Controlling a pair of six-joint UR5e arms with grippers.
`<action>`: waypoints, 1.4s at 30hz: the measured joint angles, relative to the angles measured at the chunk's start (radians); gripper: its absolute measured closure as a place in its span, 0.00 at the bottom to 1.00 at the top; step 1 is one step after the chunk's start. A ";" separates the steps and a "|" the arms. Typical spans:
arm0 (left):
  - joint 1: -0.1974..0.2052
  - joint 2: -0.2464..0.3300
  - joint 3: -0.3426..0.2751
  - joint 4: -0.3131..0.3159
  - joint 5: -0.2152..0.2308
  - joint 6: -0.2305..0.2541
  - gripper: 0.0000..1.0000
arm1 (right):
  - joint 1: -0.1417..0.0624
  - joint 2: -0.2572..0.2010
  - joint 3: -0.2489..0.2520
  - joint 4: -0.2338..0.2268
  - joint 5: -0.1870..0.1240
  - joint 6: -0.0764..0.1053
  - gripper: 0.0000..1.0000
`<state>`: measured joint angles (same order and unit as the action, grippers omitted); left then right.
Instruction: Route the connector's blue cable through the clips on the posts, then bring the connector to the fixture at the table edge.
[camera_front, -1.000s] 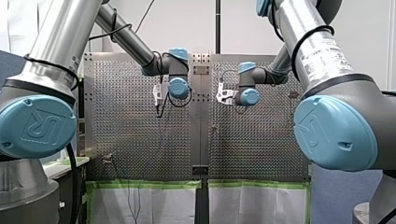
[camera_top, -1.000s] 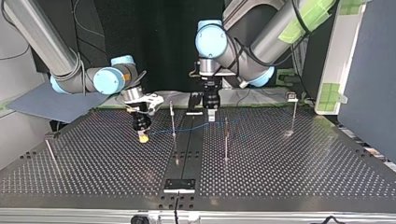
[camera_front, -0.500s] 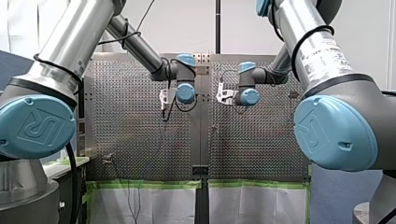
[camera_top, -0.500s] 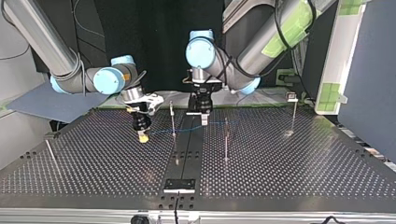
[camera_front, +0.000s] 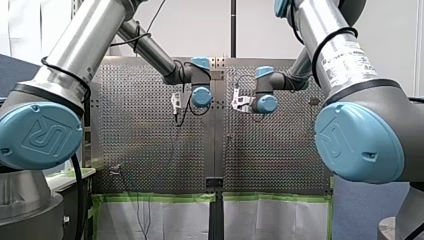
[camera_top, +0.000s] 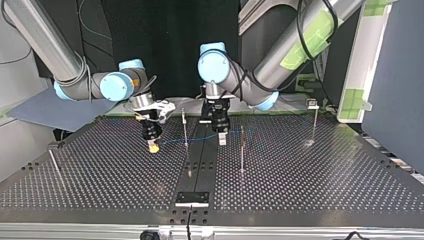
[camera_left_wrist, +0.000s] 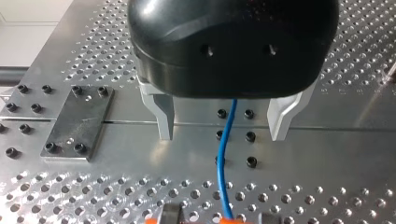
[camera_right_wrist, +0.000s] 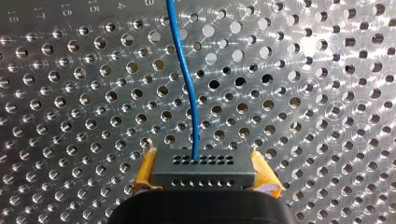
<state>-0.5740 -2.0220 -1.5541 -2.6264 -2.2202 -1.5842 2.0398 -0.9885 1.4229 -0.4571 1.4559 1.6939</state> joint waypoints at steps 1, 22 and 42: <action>0.003 -0.001 0.000 0.000 0.004 0.004 0.00 | 0.000 0.000 0.000 0.000 0.000 0.000 0.84; 0.035 -0.051 0.081 -0.033 -0.003 0.017 0.00 | 0.002 0.000 0.000 0.004 0.000 0.000 0.84; 0.024 -0.051 0.074 -0.045 0.041 0.009 1.00 | 0.004 0.000 0.000 0.008 0.003 0.000 0.84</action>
<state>-0.5503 -2.0729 -1.4799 -2.6711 -2.1796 -1.5754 2.0439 -0.9887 1.4229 -0.4493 1.4588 1.6938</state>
